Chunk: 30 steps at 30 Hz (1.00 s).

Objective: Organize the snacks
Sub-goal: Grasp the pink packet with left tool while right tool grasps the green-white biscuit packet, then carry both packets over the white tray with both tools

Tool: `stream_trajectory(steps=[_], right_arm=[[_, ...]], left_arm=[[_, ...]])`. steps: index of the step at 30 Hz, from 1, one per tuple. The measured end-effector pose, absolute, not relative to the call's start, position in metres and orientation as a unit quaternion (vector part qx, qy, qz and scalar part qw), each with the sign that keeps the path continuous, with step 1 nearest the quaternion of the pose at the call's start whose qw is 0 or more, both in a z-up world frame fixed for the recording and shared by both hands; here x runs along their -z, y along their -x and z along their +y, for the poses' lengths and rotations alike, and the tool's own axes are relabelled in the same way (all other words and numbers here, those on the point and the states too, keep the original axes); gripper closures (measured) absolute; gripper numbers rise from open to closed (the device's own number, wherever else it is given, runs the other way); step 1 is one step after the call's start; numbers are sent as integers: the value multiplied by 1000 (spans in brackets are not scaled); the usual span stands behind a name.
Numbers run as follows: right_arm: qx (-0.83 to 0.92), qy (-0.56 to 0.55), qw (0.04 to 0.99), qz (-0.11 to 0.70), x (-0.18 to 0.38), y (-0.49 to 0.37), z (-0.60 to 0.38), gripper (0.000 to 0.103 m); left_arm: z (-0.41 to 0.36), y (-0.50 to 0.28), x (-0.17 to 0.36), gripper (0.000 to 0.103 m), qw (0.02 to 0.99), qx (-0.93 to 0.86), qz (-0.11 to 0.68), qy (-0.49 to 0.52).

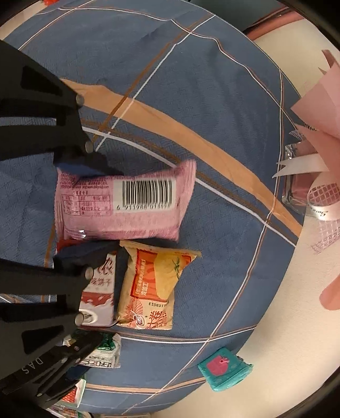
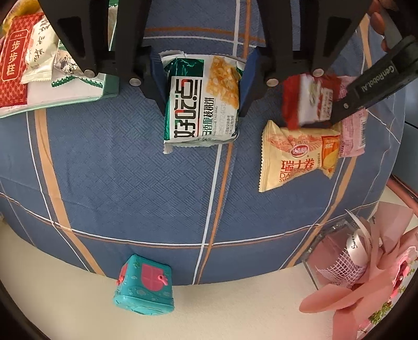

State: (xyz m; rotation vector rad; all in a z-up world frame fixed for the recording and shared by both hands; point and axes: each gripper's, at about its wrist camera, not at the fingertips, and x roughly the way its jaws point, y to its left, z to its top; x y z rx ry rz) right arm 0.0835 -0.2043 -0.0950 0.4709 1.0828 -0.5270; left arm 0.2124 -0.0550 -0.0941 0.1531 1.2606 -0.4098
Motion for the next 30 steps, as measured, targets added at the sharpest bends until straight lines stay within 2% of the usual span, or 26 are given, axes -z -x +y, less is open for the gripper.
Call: stream_trajectory(steps=[4, 30], right_arm=[[244, -223, 797, 505, 91, -83, -204, 52], [240, -254, 803, 483, 40, -13, -189, 52]], left_arm=[[-52, -213, 89, 64, 787, 193, 582, -62], [-26, -147, 17, 65, 803, 219, 552, -43]])
